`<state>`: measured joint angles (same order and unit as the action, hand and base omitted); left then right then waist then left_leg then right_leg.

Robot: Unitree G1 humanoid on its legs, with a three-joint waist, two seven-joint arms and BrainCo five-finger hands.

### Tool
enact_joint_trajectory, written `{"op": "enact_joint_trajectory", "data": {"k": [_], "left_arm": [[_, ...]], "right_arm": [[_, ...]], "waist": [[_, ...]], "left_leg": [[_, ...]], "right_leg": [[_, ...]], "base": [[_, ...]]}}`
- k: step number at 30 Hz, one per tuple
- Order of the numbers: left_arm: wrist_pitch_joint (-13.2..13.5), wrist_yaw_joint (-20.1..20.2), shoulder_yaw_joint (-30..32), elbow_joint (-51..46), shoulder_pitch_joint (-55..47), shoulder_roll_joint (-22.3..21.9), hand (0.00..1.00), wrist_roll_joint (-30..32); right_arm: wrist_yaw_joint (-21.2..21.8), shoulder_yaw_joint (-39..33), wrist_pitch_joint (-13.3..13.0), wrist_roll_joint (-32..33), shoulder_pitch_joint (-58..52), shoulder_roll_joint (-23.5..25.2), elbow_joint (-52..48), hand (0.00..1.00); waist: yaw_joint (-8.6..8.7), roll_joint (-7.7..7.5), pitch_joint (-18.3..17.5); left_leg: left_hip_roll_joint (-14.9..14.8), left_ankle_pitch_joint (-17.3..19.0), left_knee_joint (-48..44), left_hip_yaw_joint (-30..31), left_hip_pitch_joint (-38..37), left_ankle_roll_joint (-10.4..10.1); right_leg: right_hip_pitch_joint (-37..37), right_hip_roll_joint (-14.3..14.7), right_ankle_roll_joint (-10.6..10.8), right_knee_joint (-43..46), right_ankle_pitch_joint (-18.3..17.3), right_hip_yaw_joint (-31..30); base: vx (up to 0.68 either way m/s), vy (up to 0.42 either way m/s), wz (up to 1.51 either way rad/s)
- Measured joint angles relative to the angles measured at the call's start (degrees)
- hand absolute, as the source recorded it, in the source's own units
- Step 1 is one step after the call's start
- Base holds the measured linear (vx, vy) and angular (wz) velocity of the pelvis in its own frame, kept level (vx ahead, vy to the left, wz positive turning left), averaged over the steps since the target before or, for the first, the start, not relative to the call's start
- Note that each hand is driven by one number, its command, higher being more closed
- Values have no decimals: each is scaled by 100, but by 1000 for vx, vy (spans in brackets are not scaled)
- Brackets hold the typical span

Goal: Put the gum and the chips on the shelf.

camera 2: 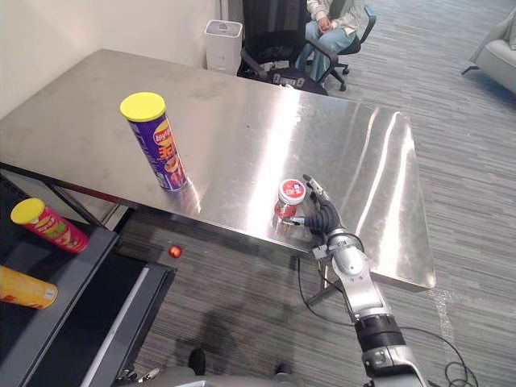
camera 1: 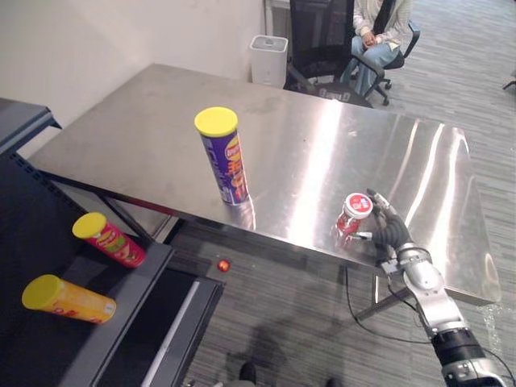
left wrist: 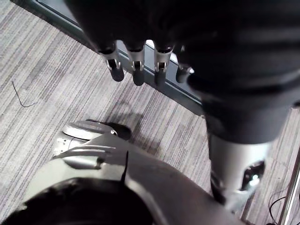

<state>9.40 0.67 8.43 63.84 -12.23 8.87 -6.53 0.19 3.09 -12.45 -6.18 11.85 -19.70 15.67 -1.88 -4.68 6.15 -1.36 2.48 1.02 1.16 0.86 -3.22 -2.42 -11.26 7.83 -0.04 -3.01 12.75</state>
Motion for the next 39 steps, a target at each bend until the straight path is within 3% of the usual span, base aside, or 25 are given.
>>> {"op": "enact_joint_trajectory", "data": {"k": [21, 39], "left_arm": [[-8, -66, 134, -16, 83, -2, 0, 13], [-76, -93, 211, -55, 84, -12, 0, 69]], "right_arm": [[-108, 19, 19, 72, 285, 232, -52, 0], [291, 193, 25, 277, -345, 351, -1098, 0]], "waist": [[-51, -89, 235], [-49, -96, 253]], "left_leg": [[2, -107, 176, 100, -3, -2], [-19, -100, 117, 86, -3, -11]], "right_leg": [[-2, 6, 1, -36, 1, 82], [5, 7, 3, 28, 2, 48]], "base": [[4, -2, 2], [0, 0, -1]]}}
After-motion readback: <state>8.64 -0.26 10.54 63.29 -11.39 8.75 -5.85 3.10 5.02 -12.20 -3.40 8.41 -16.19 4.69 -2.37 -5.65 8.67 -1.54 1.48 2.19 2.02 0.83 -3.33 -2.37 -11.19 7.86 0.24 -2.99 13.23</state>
